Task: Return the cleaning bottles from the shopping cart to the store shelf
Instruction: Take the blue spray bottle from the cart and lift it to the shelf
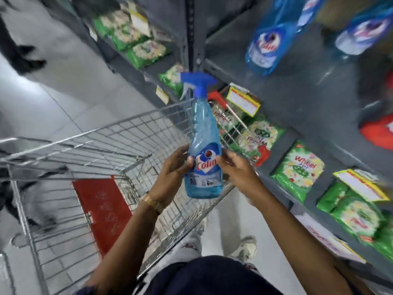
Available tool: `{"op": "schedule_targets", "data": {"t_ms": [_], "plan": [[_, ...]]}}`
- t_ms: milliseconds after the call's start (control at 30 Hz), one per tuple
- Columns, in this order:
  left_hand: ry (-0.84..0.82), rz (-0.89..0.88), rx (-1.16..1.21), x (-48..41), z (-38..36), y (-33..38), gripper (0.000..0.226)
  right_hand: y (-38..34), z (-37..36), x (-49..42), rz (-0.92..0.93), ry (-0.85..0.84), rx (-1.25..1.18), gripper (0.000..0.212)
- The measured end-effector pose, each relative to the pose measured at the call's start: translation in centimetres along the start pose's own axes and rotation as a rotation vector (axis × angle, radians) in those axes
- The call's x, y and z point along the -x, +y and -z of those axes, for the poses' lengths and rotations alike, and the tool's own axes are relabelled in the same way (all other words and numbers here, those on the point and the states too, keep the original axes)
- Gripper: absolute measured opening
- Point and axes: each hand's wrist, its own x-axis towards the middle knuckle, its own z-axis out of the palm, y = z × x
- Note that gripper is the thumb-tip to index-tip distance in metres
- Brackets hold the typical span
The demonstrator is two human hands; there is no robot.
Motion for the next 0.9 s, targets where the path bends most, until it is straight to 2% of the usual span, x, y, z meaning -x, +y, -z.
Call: {"op": "schedule_targets", "data": {"t_ms": [167,300,400,500,733,900], "plan": [[-0.116,-0.083,-0.032,0.6,-5.9,2.3,0.042,-3.1,4.5,4.9,0.110,0.124,-0.141,0.018],[-0.200,-0.121,-0.072,0.4,-10.5,2.9,0.029,-2.9,7.9,7.6,0.165,0.248,-0.195,0.026],[-0.257,-0.149,-0.091,-0.5,-13.4,3.3,0.030,-3.0,10.1,8.7,0.217,0.297,-0.223,0.025],[-0.310,-0.191,-0.124,-1.9,-15.4,3.9,0.030,-3.7,12.0,8.7,0.256,0.350,-0.224,0.027],[-0.437,-0.474,-0.310,-9.3,-21.2,8.6,0.038,-8.8,17.3,5.3,0.475,0.492,-0.178,0.023],[-0.479,-0.553,-0.419,-15.0,-24.5,10.3,0.043,-10.2,20.6,1.3,0.529,0.628,-0.187,0.042]]}}
